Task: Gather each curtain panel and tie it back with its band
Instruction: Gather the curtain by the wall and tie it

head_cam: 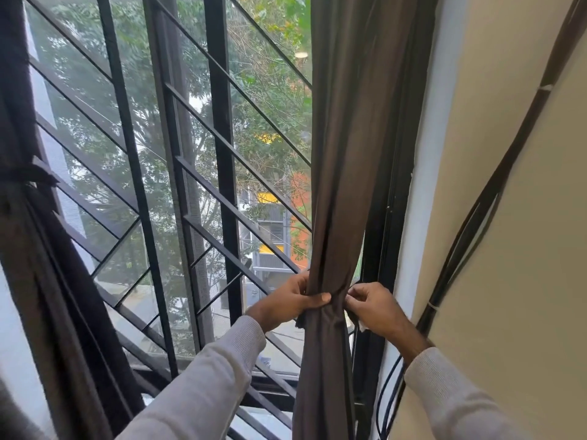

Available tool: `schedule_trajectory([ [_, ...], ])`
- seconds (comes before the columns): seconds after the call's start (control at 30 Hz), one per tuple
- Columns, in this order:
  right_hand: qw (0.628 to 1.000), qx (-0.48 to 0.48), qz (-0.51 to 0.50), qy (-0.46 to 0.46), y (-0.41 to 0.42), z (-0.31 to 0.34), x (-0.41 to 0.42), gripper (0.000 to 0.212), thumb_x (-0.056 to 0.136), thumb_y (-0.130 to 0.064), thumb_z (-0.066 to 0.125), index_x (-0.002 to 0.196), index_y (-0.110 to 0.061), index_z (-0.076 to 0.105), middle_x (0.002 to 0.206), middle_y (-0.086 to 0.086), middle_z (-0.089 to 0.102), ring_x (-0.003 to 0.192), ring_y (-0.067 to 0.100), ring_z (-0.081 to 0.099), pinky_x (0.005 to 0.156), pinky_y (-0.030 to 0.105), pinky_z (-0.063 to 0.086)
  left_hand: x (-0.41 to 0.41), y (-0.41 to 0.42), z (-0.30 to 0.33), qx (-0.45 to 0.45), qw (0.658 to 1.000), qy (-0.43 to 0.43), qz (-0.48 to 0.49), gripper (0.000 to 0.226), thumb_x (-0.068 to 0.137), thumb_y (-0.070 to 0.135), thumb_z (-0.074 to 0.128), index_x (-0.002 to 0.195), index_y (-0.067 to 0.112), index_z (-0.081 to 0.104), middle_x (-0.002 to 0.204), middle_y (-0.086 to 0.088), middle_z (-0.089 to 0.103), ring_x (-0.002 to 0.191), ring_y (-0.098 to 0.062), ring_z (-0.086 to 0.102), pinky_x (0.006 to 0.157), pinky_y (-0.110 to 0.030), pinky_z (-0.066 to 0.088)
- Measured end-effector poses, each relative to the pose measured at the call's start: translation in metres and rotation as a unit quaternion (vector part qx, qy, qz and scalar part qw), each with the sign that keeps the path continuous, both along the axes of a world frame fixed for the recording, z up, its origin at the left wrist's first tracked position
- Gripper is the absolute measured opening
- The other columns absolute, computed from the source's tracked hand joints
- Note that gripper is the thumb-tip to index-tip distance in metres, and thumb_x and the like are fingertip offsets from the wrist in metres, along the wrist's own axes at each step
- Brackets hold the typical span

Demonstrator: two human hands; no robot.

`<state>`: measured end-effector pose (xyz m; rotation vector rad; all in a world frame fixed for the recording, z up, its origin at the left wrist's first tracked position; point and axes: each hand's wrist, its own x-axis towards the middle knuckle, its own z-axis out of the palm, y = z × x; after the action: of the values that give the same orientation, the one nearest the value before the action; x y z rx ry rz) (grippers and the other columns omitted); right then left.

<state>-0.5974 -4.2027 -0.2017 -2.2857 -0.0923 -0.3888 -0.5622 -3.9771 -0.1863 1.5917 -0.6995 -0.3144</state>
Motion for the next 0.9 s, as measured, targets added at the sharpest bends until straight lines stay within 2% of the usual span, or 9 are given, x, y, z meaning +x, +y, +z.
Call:
schedule_trajectory([
  [0.13,1.000,-0.003,0.005,0.000,-0.004,0.000,0.002,0.022,0.095,-0.031,0.073,0.084,-0.013,0.077,0.072,0.003,0.074,0.061,0.012,0.066,0.068,0.046,0.059,0.007,-0.004,0.000,0.044,0.995,-0.056,0.064,0.018,0.098,0.022,0.080,0.115,0.022,0.076,0.103,0.006,0.082,0.092,-0.013,0.080,0.077,-0.032,0.066],
  [0.2,0.999,-0.001,0.001,-0.034,-0.006,0.005,-0.004,0.013,0.098,-0.024,0.072,0.090,-0.020,0.081,0.075,-0.006,0.075,0.066,0.006,0.068,0.064,0.033,0.058,0.012,-0.006,-0.003,0.077,0.984,-0.093,0.130,0.019,0.093,0.036,0.082,0.112,0.030,0.078,0.104,0.010,0.083,0.099,-0.016,0.079,0.091,-0.046,0.066],
  [0.27,0.995,0.001,0.003,-0.101,-0.004,0.010,-0.015,0.016,0.099,-0.015,0.072,0.099,-0.025,0.084,0.079,-0.017,0.075,0.073,-0.003,0.068,0.064,0.010,0.049,0.014,-0.007,-0.002,0.122,0.961,-0.149,0.198,0.020,0.093,0.042,0.080,0.111,0.033,0.079,0.100,0.018,0.079,0.100,-0.015,0.078,0.094,-0.049,0.064],
  [0.4,0.982,-0.015,0.029,-0.188,0.006,0.012,-0.035,0.014,0.095,-0.016,0.078,0.105,-0.023,0.083,0.090,-0.024,0.073,0.090,-0.004,0.070,0.075,0.006,0.050,0.018,-0.013,0.005,0.168,0.913,-0.237,0.285,0.035,0.082,0.055,0.080,0.107,0.031,0.077,0.096,0.010,0.078,0.090,-0.016,0.074,0.085,-0.042,0.064],
  [0.57,0.968,-0.027,0.037,-0.246,0.017,0.004,-0.045,0.006,0.092,-0.023,0.082,0.096,-0.023,0.078,0.088,-0.020,0.068,0.086,0.003,0.068,0.072,0.008,0.050,0.017,-0.022,0.012,0.206,0.894,-0.218,0.333,0.052,0.072,0.053,0.093,0.079,0.022,0.051,0.075,0.003,0.065,0.072,-0.021,0.063,0.066,-0.039,0.053],
  [0.63,0.962,-0.055,0.025,-0.265,0.020,0.000,-0.045,0.008,0.091,-0.028,0.082,0.094,-0.023,0.076,0.092,-0.018,0.064,0.084,0.004,0.065,0.073,0.009,0.051,0.015,-0.024,0.011,0.214,0.892,-0.198,0.345,0.055,0.070,0.057,0.091,0.071,0.022,0.050,0.069,0.002,0.062,0.067,-0.020,0.061,0.063,-0.038,0.051],
  [0.7,0.955,-0.090,0.033,-0.281,0.021,-0.004,-0.044,0.010,0.092,-0.029,0.081,0.095,-0.020,0.077,0.100,-0.015,0.062,0.084,0.004,0.063,0.077,0.009,0.051,0.012,-0.025,0.011,0.223,0.903,-0.171,0.325,0.055,0.066,0.064,0.087,0.067,0.019,0.057,0.064,0.000,0.065,0.061,-0.021,0.065,0.059,-0.041,0.059],
  [0.77,0.950,-0.119,0.042,-0.286,0.022,-0.006,-0.042,0.014,0.093,-0.029,0.079,0.100,-0.018,0.079,0.107,-0.013,0.065,0.085,0.004,0.064,0.082,0.010,0.054,0.009,-0.024,0.013,0.188,0.940,-0.127,0.255,0.049,0.064,0.057,0.086,0.071,0.011,0.071,0.065,-0.007,0.072,0.057,-0.024,0.070,0.059,-0.047,0.064],
  [0.9,0.958,-0.068,0.036,-0.275,0.019,-0.005,-0.038,0.010,0.089,-0.022,0.084,0.097,-0.019,0.078,0.101,-0.014,0.069,0.087,0.002,0.065,0.081,0.011,0.053,0.001,-0.004,0.017,0.109,0.992,-0.046,0.034,0.019,0.090,0.018,0.076,0.101,0.003,0.080,0.095,-0.023,0.078,0.085,-0.026,0.073,0.087,-0.052,0.062],
])
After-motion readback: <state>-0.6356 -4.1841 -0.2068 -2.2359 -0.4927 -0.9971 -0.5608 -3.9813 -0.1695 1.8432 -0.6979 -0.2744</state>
